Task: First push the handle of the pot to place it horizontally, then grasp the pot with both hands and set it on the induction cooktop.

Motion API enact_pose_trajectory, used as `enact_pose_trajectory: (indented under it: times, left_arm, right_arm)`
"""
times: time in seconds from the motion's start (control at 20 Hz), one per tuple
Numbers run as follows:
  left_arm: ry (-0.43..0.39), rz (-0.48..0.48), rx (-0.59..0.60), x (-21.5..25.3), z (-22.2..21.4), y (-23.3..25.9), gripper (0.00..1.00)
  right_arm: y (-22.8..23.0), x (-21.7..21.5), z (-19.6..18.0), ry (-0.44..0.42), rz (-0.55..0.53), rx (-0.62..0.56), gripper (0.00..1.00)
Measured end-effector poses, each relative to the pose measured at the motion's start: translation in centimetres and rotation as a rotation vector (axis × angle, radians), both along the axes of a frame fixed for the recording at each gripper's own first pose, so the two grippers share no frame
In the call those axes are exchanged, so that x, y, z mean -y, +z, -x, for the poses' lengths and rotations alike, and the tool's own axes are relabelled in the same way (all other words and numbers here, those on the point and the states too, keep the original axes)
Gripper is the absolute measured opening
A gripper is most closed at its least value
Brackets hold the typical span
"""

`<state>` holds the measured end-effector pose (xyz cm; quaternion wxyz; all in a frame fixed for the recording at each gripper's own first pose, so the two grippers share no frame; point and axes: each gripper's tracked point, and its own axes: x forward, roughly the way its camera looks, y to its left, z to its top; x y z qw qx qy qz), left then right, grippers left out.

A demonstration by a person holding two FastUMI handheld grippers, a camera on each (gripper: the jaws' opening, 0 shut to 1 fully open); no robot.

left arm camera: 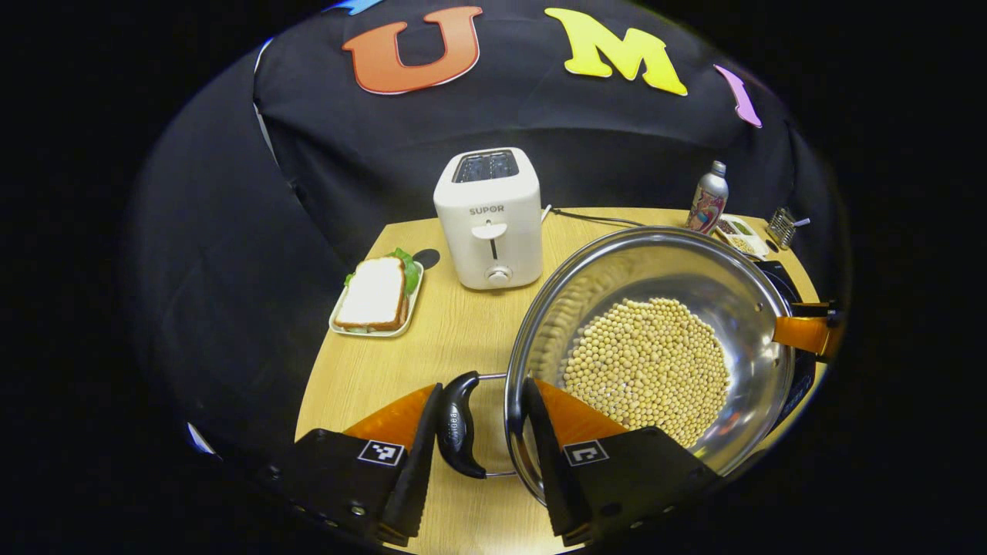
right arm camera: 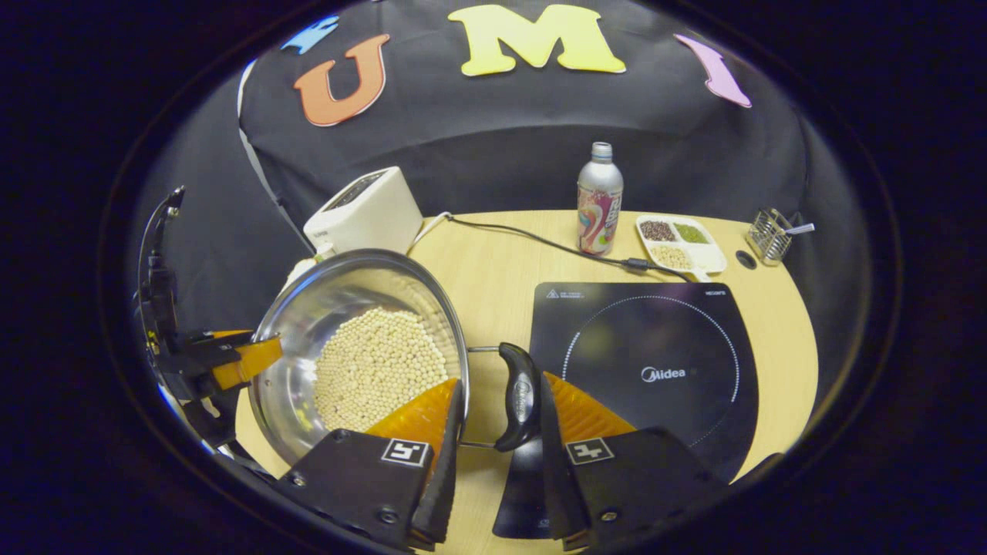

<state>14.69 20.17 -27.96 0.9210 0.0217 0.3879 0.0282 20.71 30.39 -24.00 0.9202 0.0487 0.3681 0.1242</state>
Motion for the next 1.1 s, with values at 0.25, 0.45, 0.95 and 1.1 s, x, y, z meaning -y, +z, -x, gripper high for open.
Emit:
enact_pose_trajectory:
  times: [0.25, 0.45, 0.95, 1.1]
  left_arm:
    - [-0.039, 0.017, 0.015, 2.6, 0.7, 1.9, 0.6]
    - [-0.091, 0.034, 0.022, 5.7, 1.0, 2.8, 0.6]
    - [-0.221, 0.062, 0.017, 16.5, 1.0, 4.0, 0.6]
    - [-0.223, 0.064, 0.01, 19.4, 0.6, 3.7, 0.6]
  right_arm:
    - [1.7, 2.7, 2.3, -0.045, 0.007, 0.017, 0.48]
    - [2.4, 5.9, 4.1, -0.103, 0.015, 0.03, 0.48]
    - [2.8, 16.7, 7.0, -0.238, 0.035, 0.027, 0.48]
    - [2.6, 19.6, 6.5, -0.241, 0.043, 0.017, 0.48]
